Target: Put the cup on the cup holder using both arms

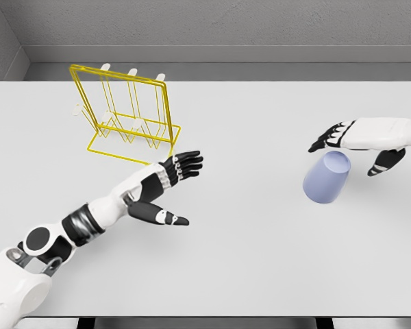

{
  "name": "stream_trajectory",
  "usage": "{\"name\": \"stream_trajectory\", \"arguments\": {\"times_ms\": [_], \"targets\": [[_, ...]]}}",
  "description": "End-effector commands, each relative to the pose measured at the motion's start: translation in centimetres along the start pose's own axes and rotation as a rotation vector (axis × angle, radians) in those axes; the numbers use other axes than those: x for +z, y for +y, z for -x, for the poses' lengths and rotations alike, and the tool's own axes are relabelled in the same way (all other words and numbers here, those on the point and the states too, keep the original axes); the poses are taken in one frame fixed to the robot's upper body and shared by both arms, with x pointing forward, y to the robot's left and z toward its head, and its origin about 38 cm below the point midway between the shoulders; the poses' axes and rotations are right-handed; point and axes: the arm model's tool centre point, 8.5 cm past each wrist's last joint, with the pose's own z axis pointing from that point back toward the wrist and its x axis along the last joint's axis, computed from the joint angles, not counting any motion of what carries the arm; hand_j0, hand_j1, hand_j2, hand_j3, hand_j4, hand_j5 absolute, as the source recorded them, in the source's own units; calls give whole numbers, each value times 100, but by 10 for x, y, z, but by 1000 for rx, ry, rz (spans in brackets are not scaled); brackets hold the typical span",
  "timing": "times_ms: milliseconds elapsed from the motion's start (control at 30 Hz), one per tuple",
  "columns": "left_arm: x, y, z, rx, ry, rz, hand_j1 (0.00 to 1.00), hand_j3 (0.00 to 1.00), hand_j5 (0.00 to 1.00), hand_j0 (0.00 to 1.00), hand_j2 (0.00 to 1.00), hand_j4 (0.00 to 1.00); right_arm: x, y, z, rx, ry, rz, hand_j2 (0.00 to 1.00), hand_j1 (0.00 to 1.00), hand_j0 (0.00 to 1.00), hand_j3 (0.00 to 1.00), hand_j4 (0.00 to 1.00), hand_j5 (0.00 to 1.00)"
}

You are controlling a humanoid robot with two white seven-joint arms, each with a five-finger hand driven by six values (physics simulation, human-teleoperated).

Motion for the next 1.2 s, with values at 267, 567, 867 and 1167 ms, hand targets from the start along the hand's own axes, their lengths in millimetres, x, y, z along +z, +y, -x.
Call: {"name": "stream_trajectory", "arguments": {"times_ms": [267,567,867,1167], "targets": [[2,4,5,20,58,-21,100,100,100,100,100,100,-22,5,-9,-8,-47,-14,100,100,100,100,100,100],[4,3,7,22,64,-15,100,100,100,100,100,100,-25,10,-10,-14,-52,-28,100,100,100,100,100,100],[5,6,9,23,71,-24,100,100,100,100,100,100,-25,15,-7,-20,-45,-41,90,90,90,90,90,90],[3,9,17,0,102,-31,100,100,100,100,100,100,-25,20,-5,-19,-33,-56,72,72,72,72,72,72]]}}
